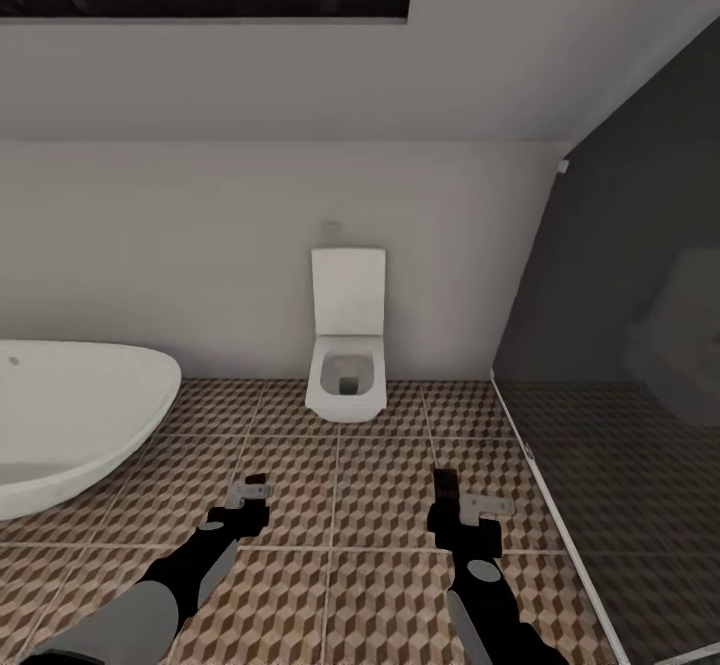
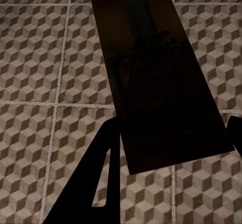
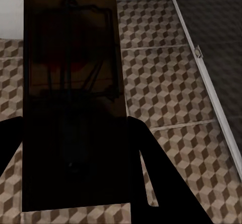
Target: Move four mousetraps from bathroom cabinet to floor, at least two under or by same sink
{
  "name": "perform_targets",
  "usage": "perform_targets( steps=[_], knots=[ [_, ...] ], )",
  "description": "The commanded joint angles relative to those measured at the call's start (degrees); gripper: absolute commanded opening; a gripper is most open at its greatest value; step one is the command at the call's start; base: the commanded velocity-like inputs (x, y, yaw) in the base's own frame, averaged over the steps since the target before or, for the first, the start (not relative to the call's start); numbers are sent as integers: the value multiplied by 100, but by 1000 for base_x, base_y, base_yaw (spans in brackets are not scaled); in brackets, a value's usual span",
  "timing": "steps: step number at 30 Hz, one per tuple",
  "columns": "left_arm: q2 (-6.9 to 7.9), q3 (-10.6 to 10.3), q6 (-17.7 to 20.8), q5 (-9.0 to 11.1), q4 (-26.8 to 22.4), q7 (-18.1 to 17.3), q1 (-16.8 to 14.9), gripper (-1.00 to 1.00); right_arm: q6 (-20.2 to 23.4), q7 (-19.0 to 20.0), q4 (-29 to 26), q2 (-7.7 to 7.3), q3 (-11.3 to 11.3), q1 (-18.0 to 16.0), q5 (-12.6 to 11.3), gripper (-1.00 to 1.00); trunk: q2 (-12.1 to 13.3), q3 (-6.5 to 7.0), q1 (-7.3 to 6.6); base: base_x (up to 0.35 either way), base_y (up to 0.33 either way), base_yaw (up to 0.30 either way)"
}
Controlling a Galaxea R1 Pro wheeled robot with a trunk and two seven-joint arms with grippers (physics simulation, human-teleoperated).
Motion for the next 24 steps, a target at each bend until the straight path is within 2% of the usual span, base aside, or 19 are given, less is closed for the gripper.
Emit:
perform_targets(
  steps=[1,24],
  knots=[
    [4,-49,35,49,-5,34,-2,-100,9,-41,-7,-1,10,-5,-59,-100,-50,-36,24,0,0,0],
    [-32,-57,35,49,61,26,-1,-100,9,-10,1,-3,9,-5,-59,-100,-972,-660,529,0,0,0]
  ],
)
